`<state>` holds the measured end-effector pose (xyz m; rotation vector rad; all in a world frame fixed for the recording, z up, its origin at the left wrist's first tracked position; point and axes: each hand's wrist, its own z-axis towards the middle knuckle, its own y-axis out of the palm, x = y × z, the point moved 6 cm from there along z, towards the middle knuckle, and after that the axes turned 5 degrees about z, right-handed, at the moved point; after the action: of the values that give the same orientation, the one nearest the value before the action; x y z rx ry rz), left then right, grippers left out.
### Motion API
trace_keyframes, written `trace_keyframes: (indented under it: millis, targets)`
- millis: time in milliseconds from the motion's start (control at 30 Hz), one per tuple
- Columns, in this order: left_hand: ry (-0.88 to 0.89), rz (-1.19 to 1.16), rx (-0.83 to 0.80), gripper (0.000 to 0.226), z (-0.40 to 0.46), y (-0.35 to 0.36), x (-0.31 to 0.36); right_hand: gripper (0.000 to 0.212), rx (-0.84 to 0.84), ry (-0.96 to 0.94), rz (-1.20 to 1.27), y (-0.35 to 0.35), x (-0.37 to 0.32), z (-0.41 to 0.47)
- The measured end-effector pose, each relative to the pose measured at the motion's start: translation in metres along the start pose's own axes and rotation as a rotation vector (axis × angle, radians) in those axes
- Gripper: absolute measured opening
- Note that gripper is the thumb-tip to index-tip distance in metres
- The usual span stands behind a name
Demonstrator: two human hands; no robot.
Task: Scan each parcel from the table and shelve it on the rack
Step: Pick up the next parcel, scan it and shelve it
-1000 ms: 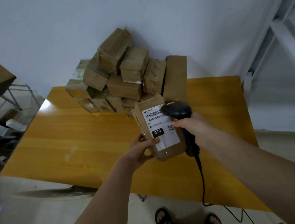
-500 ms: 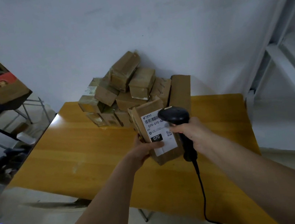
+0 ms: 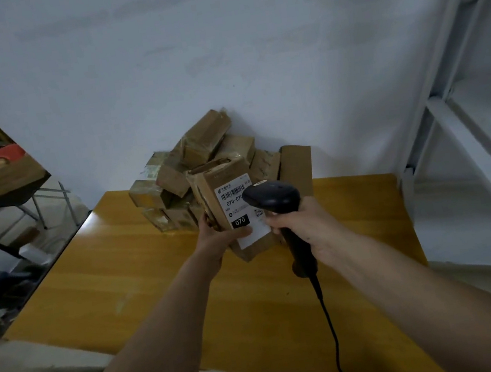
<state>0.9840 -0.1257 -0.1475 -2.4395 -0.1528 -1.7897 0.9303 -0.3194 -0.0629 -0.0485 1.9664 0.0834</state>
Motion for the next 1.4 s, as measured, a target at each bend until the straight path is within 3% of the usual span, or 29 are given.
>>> trace_keyframes:
  millis: [333,833,1400]
  targets:
    - [0.020,0.008,0.006,0.107,0.006,-0.004,0.001,0.020,-0.005,0.022,0.037,0.002,-0.001,-0.003]
    - [0.024,0.030,0.039,0.100,0.007,-0.003,-0.003,0.015,0.022,0.030,0.058,-0.003,0.005,-0.008]
    - [0.019,0.068,0.075,0.111,-0.006,0.018,-0.004,0.014,0.004,0.016,0.080,-0.024,0.011,-0.021]
